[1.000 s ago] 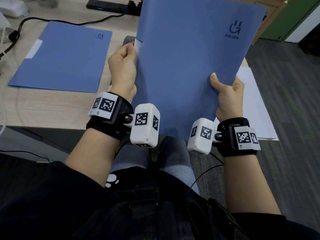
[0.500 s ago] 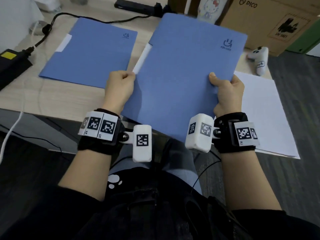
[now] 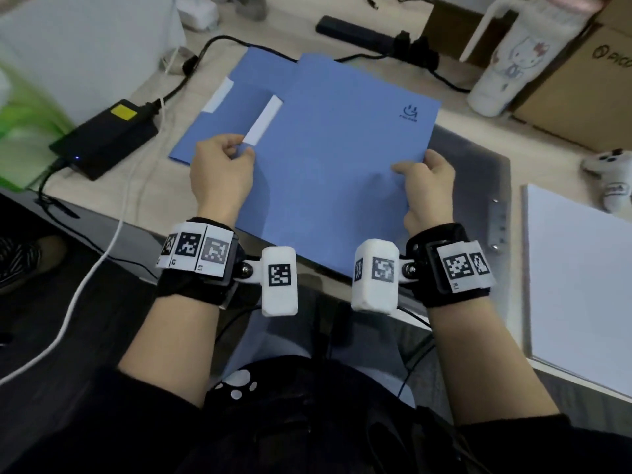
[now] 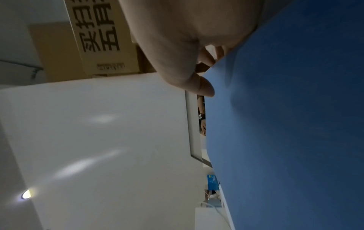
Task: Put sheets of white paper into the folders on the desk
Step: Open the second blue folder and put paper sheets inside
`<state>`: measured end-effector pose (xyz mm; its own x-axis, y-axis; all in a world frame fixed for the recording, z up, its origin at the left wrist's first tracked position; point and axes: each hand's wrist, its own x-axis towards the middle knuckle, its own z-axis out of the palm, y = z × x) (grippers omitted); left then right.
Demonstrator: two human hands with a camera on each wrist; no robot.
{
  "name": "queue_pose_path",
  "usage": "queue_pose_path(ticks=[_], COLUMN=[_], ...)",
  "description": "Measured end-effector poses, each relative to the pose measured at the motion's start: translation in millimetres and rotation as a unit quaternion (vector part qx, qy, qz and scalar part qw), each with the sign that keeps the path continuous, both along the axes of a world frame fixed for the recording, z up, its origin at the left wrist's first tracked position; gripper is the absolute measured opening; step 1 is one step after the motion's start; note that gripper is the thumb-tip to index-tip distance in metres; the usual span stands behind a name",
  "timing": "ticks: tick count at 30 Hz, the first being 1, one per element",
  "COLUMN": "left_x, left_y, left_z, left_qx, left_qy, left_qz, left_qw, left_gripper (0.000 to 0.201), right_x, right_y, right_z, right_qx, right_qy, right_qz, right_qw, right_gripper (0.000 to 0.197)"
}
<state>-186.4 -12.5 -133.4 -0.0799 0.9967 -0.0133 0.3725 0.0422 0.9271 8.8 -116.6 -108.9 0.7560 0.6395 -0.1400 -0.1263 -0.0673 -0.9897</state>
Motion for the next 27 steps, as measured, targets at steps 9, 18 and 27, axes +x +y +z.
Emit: queue_pose_path(ticks=[9,18,27], left_x=[-27.1,-26.2,-25.6], left_y=[63.4,108.6,119.2], left_z=[1.1,-4.7,-19.1], left_qx=[-0.001,0.001,0.014], left_qy=[0.033,0.083,0.162], left_qz=[0.035,0.037,0.003], left_qw=[0.999,0.996,0.987], left_gripper=[0.031,0.031,0.034], right_x=[-30.5,-34.8,-36.7], right_y=[75.1,123.3,134.5], right_z=[1.5,-7.3,-21.5], right_qx=[-0.024,-0.072,-0.126], right_qy=[0.029,0.014,-0.002], right_qz=[0.068,0.069,0.092], right_qw=[0.997,0.995,0.988], right_gripper=[0.025,0.028,0.043])
